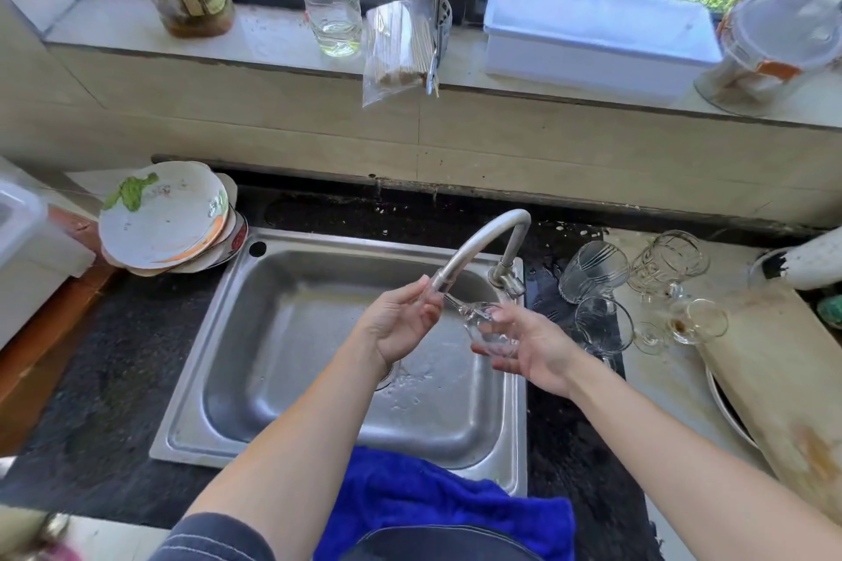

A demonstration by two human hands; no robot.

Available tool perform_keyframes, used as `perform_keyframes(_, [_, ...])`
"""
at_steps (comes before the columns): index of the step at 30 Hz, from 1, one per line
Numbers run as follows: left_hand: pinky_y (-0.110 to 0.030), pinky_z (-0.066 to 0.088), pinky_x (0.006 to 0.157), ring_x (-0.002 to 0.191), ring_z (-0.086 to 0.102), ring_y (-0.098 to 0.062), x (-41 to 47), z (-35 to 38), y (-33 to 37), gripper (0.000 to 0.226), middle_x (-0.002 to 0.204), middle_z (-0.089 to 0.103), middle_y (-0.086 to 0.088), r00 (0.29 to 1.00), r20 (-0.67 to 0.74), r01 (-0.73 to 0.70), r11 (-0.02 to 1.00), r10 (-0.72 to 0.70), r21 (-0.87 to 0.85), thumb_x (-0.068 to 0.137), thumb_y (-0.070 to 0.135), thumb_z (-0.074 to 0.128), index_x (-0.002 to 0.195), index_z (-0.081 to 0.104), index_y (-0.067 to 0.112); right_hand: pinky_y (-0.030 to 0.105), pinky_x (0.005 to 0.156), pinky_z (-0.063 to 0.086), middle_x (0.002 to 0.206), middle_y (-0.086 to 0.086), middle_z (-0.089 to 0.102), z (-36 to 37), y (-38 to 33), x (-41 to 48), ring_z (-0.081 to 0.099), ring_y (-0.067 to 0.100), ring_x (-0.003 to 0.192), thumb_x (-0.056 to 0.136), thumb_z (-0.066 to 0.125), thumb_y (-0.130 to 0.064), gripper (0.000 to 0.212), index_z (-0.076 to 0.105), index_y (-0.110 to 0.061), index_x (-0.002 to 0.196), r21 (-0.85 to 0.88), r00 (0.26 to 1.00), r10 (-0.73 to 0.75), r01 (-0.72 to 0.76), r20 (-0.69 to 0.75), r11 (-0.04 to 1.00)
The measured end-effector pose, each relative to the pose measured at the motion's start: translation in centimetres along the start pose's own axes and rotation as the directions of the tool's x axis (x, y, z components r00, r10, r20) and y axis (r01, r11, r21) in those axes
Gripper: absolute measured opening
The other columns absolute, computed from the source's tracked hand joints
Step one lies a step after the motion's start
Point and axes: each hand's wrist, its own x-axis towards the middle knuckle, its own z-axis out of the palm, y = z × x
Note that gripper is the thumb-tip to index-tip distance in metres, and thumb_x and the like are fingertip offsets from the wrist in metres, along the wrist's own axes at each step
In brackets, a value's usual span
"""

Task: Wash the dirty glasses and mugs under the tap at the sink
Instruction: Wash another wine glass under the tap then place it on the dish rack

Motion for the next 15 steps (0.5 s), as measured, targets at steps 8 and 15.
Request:
perform_keyframes(8, [-0.016, 0.033, 0.04, 0.054, 0.053, -0.013, -0.2, 2.7, 0.4, 0.015, 0.078, 0.065, -0.012, 0.99, -0.102, -0.004, 0.74, 0.099, 0.673, 0.087, -0.009, 0.052, 0.088, 0.062, 0.003, 0.035, 0.064, 0.049, 0.081, 0.004, 0.066, 1.3, 1.8, 1.6, 0.058, 0.015, 0.067, 0.058, 0.08, -0.029, 0.039, 0.061, -0.026, 0.092, -0.793, 0.982, -0.188, 0.137, 0.029, 0.593])
perform_keyframes(15, [-0.024, 0.043, 0.056, 0.065, 0.056, -0.012, -0.3, 3.2, 1.7, 0.03, 0.063, 0.066, 0.005, 0.959, -0.042, -0.057, 0.336, 0.279, 0.94, 0.076, -0.01, 0.058, 0.07, 0.071, 0.016, 0.033, 0.058, 0.039, 0.073, -0.01, 0.06, 1.5, 1.5, 1.9, 0.055, 0.012, 0.067, 0.07, 0.052, -0.074, 0.048, 0.054, -0.027, 0.078, -0.955, 0.918, -0.393, 0.159, 0.049, 0.252])
